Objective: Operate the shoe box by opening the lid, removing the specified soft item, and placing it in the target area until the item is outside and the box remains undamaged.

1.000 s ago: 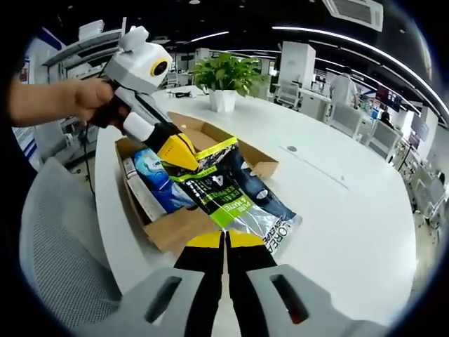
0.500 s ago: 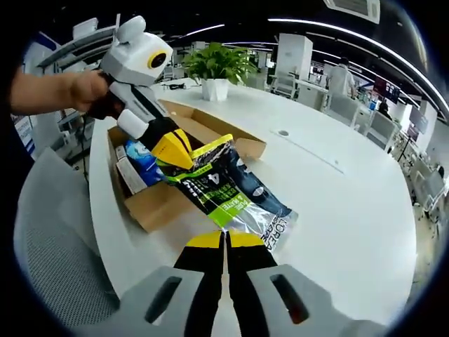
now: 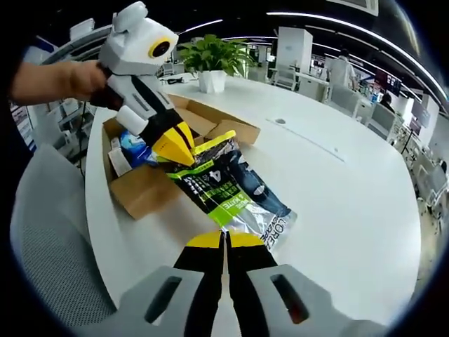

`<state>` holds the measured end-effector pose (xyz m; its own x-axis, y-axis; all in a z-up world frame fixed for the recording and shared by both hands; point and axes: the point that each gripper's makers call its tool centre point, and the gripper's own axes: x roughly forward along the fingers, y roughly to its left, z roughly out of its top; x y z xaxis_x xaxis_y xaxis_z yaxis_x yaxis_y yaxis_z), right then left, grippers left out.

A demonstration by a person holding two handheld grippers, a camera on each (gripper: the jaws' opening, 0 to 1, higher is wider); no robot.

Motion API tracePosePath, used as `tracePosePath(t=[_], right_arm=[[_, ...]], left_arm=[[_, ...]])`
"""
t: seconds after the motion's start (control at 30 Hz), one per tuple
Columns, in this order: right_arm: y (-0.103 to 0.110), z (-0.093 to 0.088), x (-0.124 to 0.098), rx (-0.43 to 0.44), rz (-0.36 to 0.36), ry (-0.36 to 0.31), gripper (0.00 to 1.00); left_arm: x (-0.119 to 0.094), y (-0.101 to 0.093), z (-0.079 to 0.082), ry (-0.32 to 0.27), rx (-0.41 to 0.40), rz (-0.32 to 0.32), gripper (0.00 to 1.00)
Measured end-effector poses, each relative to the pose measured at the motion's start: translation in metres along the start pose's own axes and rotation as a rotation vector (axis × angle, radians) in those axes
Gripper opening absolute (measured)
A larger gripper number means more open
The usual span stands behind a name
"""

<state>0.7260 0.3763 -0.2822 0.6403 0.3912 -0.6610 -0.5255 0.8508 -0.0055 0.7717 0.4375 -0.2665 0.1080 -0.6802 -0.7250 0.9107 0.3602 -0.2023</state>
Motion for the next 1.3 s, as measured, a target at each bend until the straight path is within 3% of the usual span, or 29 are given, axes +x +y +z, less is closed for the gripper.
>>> tracePosePath(t=[0.33, 0.6, 0.87, 0.93, 1.3], right_arm=[[-0.009, -0.011, 0.013, 0.014, 0.022, 0.017, 0.0], [-0.013, -0.021, 0.025, -0.033, 0.06, 0.043, 0.0], [-0.014, -0.022, 0.027, -0.126, 0.093, 0.059, 0.0], [-0.016, -0.021, 0.029, -0.181, 0.09, 0.053, 0.0], [-0.006, -0.025, 0.031, -0.249, 0.139, 0.072, 0.0]], left_arm=[[0.021, 0.006, -0.003, 0.102, 0.113, 0.02, 0.02], [0.031, 0.011, -0.012, 0.171, 0.178, 0.028, 0.04], [0.031, 0.018, -0.011, 0.172, 0.179, 0.028, 0.08], [0.029, 0.016, -0.009, 0.156, 0.161, 0.02, 0.14], [0.019, 0.016, -0.003, 0.114, 0.153, 0.023, 0.2]])
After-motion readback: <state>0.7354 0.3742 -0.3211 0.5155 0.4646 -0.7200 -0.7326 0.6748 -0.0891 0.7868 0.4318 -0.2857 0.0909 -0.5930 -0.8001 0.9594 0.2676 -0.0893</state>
